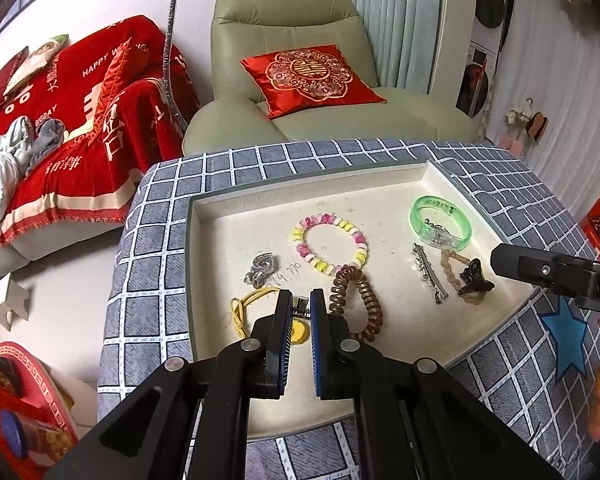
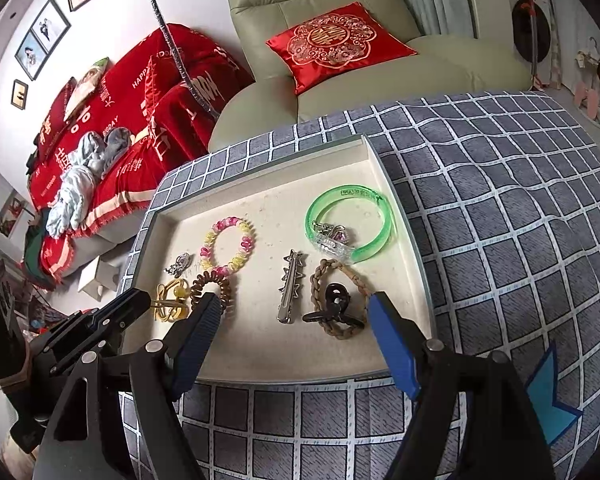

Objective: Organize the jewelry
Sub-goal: 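Carry both items into the cream tray and open both tools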

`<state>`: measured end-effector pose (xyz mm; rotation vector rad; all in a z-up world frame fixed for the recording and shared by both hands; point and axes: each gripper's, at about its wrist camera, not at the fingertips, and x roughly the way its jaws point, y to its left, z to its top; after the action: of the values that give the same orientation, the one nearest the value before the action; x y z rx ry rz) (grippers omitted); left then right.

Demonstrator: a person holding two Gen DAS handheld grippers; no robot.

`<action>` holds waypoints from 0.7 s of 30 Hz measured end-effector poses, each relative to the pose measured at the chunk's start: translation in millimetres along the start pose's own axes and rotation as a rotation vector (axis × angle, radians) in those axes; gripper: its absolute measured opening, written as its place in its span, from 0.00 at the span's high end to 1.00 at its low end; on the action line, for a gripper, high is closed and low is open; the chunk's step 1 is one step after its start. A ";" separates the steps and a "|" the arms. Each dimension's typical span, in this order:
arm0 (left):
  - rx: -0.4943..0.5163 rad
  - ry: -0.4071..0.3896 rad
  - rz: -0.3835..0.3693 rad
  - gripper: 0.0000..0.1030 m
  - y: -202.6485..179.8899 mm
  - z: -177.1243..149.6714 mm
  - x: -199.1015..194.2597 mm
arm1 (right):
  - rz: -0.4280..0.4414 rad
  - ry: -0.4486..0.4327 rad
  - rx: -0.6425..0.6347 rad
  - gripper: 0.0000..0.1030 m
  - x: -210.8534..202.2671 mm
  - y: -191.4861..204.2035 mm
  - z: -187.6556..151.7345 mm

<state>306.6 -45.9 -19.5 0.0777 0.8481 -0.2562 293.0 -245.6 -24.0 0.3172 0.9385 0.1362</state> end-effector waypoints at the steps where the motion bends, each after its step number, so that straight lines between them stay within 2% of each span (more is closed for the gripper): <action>1: 0.000 0.001 0.001 0.76 0.5 0.3 -0.5 | 0.000 -0.001 -0.002 0.23 -0.3 -0.1 0.0; 18: -0.002 0.000 0.000 0.76 0.8 1.5 -2.7 | -0.008 -0.023 0.012 0.23 -11.9 -2.8 -0.3; 19: -0.002 -0.003 0.002 0.70 1.1 1.6 -3.5 | -0.008 -0.023 0.014 0.23 -12.6 -3.7 -0.3; 20: -0.005 -0.006 0.008 0.20 1.9 2.1 -4.3 | -0.007 -0.025 0.015 0.23 -12.6 -3.9 -0.3; 21: -0.014 -0.006 0.031 0.00 3.1 2.8 -5.0 | -0.007 -0.024 0.014 0.23 -12.4 -3.9 -0.3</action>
<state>306.3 -42.4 -14.0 0.0766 0.8422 -0.2217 285.4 -252.3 -15.8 0.3284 0.9166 0.1192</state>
